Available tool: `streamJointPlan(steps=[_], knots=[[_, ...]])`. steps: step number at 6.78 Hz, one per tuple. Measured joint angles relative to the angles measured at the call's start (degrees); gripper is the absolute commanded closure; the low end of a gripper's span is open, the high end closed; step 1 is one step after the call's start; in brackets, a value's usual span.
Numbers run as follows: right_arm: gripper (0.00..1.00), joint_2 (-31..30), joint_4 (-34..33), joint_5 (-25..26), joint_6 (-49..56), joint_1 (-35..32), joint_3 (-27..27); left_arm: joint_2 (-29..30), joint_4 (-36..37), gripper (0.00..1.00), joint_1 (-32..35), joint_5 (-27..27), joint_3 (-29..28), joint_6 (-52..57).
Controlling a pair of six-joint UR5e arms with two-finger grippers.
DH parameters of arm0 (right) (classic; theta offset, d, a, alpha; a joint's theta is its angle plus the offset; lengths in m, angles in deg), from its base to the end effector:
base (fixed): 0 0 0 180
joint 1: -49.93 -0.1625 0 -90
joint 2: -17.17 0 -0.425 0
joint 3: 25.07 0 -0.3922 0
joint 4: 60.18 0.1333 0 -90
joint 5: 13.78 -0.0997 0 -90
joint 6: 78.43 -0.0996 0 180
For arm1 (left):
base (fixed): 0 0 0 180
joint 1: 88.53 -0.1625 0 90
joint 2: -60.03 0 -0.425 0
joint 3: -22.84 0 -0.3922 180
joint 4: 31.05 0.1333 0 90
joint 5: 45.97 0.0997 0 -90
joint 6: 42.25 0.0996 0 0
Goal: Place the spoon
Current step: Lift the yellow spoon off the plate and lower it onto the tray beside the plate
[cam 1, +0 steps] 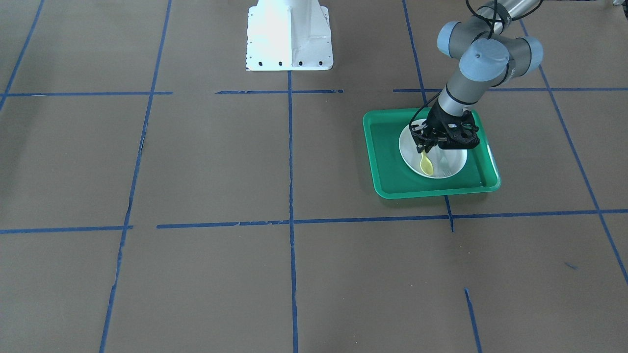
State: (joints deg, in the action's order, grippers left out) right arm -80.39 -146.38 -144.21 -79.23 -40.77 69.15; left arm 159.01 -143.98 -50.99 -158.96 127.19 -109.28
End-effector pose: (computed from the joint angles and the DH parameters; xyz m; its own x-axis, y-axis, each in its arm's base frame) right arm 0.0740 -0.4351 0.6817 0.7610 0.0181 0.6485 -0.0228 0.9997 -0.0010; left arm 0.3878 -0.4171 0.4183 0.6363 -0.0359 -0.7706 0.0965 0.9948 0.0333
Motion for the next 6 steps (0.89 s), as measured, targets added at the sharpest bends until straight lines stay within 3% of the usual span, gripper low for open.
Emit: streamJointPlan(steps=[2, 4, 5, 6], knots=[[0.00, 0.0, 0.0, 0.0, 0.0, 0.0, 0.0, 2.0, 7.1, 1.00, 0.1, 0.0, 3.7, -0.7], [0.00, 0.0, 0.0, 0.0, 0.0, 0.0, 0.0, 8.5, 9.4, 1.00, -1.3, 1.3, -0.8, -4.9], [0.00, 0.0, 0.0, 0.0, 0.0, 0.0, 0.0, 10.4, 9.5, 0.68, -2.4, 2.8, -2.6, -6.0], [0.00, 0.0, 0.0, 0.0, 0.0, 0.0, 0.0, 11.1, 9.4, 0.01, -3.0, 3.6, -3.3, -6.4]])
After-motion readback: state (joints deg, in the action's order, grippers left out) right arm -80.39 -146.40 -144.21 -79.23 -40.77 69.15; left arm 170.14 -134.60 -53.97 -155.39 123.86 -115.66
